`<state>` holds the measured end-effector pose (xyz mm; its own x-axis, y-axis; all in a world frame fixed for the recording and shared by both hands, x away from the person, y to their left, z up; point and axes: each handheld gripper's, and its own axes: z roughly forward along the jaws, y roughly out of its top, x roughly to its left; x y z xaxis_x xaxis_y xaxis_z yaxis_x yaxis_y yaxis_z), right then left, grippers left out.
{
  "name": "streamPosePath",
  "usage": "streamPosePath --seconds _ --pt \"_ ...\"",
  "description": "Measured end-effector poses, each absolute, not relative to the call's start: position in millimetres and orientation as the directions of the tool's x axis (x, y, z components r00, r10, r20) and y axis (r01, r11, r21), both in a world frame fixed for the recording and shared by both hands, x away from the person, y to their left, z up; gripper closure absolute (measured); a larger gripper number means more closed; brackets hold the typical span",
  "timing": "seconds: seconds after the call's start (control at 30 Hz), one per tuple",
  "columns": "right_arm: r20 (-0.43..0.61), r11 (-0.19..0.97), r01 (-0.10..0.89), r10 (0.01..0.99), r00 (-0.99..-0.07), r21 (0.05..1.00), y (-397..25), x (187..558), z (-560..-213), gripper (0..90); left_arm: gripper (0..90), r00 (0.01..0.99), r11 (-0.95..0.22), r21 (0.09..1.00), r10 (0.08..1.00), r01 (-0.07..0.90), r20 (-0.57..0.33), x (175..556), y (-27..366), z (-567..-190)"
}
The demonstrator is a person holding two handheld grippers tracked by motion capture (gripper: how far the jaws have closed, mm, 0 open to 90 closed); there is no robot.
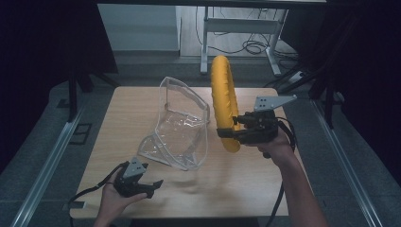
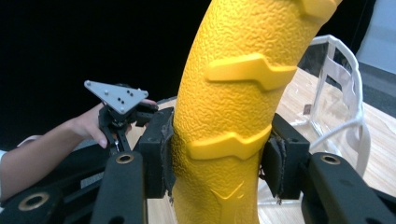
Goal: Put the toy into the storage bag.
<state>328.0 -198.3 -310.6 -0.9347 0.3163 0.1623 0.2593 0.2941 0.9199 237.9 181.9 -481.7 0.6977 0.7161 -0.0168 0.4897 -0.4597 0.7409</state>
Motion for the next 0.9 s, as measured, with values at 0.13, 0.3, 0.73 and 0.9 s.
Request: streamPosePath --seconds 0.13,0.3,0.73,0.9 --pt "0.157 0.289 0.252 0.313 -0.937 0.924 -194.8 328.8 -308.0 51.0 18.6 0.698 -0.459 0.741 0.715 0.489 -0.018 238.1 181.3 -482.2" --pt "0.154 0.272 0.240 0.303 -0.940 0.932 -190.0 329.5 -302.8 50.9 18.6 0.700 -0.464 0.738 0.714 0.490 -0.016 238.4 180.9 -483.0" --pt "0.131 0.250 0.205 0.286 -0.949 0.946 -185.7 324.4 -288.4 50.8 18.6 0.701 -0.465 0.736 0.713 0.493 -0.019 238.7 179.8 -483.8" --pt "0.125 0.246 0.196 0.277 -0.953 0.949 -182.9 322.8 -283.1 50.8 18.7 0.699 -0.458 0.742 0.715 0.490 -0.020 238.1 180.9 -482.4"
